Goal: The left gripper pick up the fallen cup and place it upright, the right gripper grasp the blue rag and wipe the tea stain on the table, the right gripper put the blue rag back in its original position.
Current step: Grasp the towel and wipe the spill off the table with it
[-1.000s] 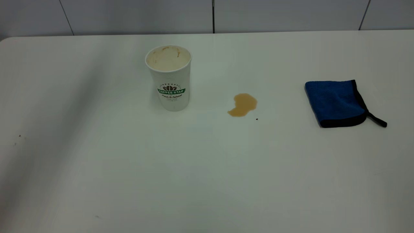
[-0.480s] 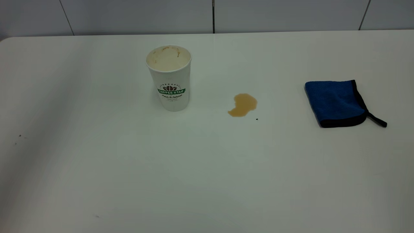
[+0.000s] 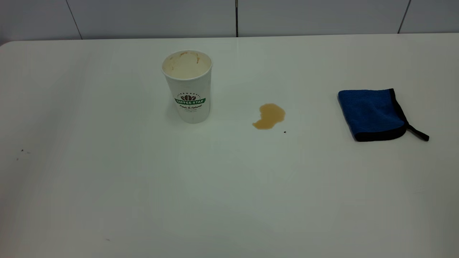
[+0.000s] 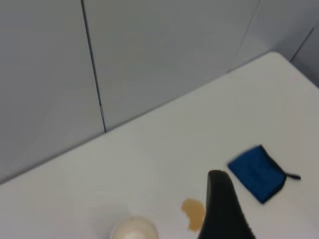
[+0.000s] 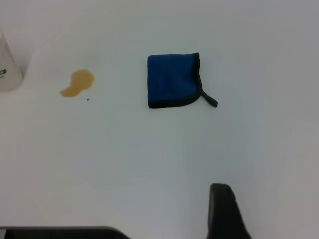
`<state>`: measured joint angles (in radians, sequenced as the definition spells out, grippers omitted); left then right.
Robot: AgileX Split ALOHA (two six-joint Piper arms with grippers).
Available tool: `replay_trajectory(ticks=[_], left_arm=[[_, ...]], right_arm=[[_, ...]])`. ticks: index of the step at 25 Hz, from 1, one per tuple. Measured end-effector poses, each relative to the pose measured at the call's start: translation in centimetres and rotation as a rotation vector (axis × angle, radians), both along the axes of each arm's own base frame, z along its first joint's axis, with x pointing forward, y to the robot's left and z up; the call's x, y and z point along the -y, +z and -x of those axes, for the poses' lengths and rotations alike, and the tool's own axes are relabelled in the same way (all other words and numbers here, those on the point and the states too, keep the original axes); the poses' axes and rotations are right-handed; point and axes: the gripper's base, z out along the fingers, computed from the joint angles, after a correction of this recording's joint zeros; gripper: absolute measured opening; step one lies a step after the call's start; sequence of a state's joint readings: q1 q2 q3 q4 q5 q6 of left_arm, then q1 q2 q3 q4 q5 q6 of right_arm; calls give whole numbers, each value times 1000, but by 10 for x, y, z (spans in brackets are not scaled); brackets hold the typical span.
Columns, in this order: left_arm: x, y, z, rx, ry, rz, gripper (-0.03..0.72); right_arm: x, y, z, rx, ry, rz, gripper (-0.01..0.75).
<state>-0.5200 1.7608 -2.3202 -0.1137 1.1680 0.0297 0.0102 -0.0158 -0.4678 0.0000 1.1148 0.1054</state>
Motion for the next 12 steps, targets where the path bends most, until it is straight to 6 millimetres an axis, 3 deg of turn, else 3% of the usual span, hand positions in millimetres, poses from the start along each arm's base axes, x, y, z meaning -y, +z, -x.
replay_trajectory(ticks=[4, 12], left_arm=[[-4, -52, 19, -176, 0, -155, 499], [-52, -156, 78, -454, 50, -439, 499]], right_arm=[[0, 0, 0, 0, 0, 0, 489], [0, 0, 0, 0, 0, 0, 489]])
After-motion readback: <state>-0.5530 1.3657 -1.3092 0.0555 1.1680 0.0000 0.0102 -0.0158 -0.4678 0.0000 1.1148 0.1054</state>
